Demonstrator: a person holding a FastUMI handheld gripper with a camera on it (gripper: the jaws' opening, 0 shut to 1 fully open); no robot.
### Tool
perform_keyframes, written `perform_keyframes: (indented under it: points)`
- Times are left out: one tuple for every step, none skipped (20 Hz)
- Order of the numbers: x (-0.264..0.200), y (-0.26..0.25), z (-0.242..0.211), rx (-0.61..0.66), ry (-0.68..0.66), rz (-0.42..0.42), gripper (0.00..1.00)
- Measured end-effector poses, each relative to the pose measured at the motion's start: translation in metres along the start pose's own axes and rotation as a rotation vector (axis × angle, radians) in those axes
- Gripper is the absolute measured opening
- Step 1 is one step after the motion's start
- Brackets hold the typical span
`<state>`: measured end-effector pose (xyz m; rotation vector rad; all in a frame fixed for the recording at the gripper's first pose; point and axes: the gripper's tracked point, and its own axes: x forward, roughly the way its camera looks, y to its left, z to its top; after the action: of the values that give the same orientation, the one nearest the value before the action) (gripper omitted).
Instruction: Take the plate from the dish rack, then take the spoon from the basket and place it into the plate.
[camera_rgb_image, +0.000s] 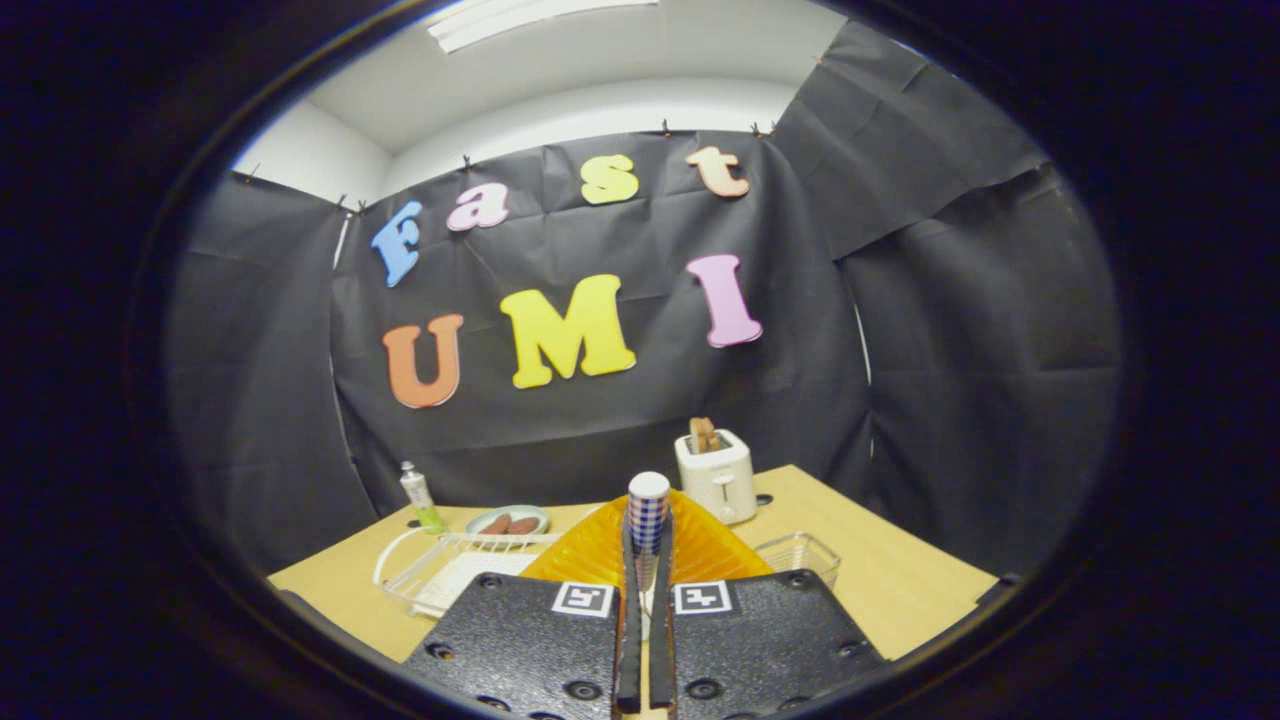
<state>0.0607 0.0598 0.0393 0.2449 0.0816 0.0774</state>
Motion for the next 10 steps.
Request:
perform_keyframes:
  points:
    - [-0.001,0.014,-0.015,-0.003,0.022,0.021,0.08]
    - [0.0,0.024,-0.029,-0.008,0.044,0.033,0.09]
    - [-0.001,0.032,-0.04,-0.008,0.061,0.044,0.08]
    - [-0.003,0.04,-0.049,0.0,0.075,0.051,0.09]
    - [-0.005,0.049,-0.059,0.01,0.087,0.059,0.09]
    - [-0.007,0.056,-0.068,0.018,0.091,0.064,0.09]
    - [-0.008,0.061,-0.076,0.025,0.09,0.065,0.09]
    - [-0.009,0.066,-0.085,0.029,0.093,0.065,0.09]
    - [-0.011,0.071,-0.094,0.033,0.097,0.064,0.09]
    - [-0.011,0.075,-0.103,0.042,0.099,0.064,0.09]
